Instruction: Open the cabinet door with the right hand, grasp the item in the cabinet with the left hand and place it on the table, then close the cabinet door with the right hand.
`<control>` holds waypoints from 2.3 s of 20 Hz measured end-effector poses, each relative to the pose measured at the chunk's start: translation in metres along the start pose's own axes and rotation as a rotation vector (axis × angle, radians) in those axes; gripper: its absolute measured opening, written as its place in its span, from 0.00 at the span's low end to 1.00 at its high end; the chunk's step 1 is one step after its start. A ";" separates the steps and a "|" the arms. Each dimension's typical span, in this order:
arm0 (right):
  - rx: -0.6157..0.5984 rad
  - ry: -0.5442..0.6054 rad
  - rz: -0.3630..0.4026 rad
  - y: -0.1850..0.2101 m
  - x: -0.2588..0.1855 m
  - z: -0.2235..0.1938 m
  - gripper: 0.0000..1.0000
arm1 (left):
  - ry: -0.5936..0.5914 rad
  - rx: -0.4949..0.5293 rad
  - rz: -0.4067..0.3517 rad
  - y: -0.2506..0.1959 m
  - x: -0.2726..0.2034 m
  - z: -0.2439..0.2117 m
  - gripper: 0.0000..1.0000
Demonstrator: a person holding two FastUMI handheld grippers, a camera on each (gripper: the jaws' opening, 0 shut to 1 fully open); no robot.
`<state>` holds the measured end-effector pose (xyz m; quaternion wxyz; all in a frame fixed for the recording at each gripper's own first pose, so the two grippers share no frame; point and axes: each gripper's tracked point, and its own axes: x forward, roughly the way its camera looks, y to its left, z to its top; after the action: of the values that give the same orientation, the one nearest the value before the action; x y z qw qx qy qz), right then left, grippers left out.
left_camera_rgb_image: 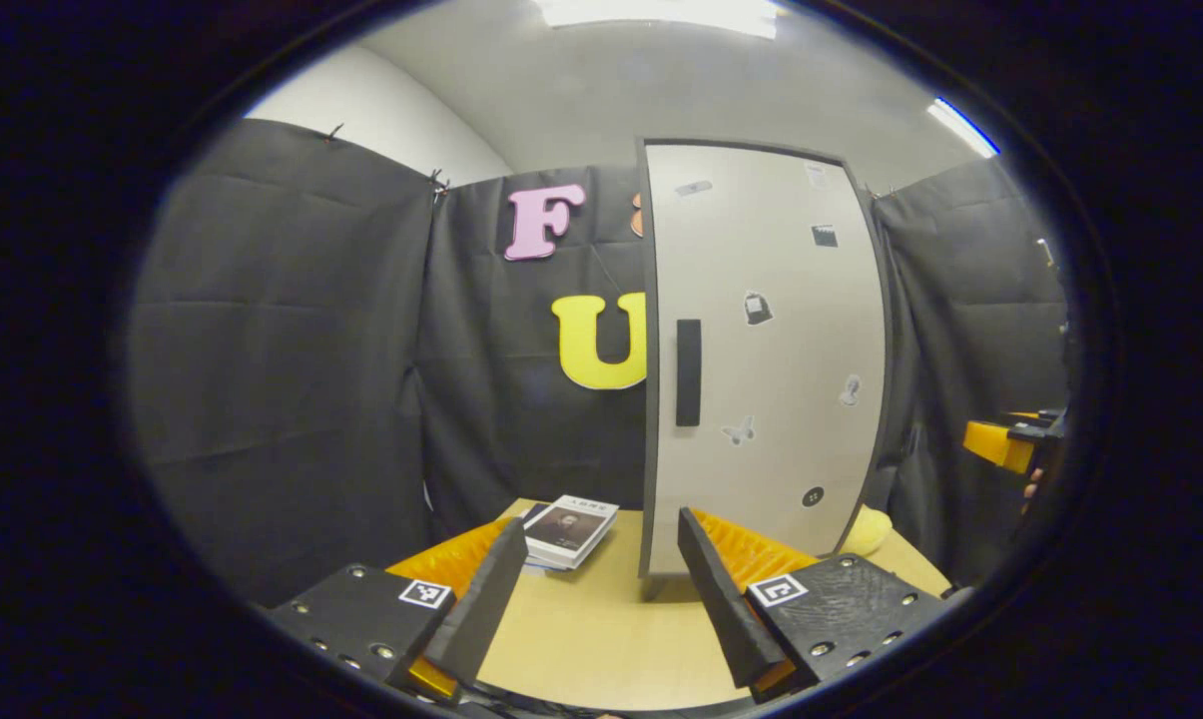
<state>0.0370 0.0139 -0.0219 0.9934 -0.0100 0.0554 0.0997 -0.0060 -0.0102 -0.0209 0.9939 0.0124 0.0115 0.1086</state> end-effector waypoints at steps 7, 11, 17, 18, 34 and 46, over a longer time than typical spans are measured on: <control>0.029 -0.022 0.022 0.103 0.018 0.036 0.96 | 0.019 0.023 -0.016 0.071 0.032 -0.013 0.92; 0.036 -0.034 0.070 0.164 0.037 0.053 0.97 | 0.035 0.023 -0.046 0.099 0.046 -0.029 0.92; 0.009 -0.026 0.109 0.231 0.074 0.063 0.92 | 0.060 -0.034 -0.080 0.127 0.066 -0.047 0.92; 0.020 -0.024 0.112 0.240 0.081 0.064 0.93 | 0.063 -0.040 -0.081 0.132 0.070 -0.050 0.92; -0.014 -0.018 0.112 0.312 0.175 0.073 0.97 | 0.114 0.082 -0.063 0.176 0.082 -0.101 0.92; 0.008 0.039 0.113 0.315 0.191 0.056 0.29 | 0.113 0.095 -0.050 0.203 0.069 -0.102 0.92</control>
<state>0.1667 0.3618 0.0100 0.9850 -0.0050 0.0758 0.1551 0.0150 0.2053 -0.1184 0.9924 0.0529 0.0729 0.0834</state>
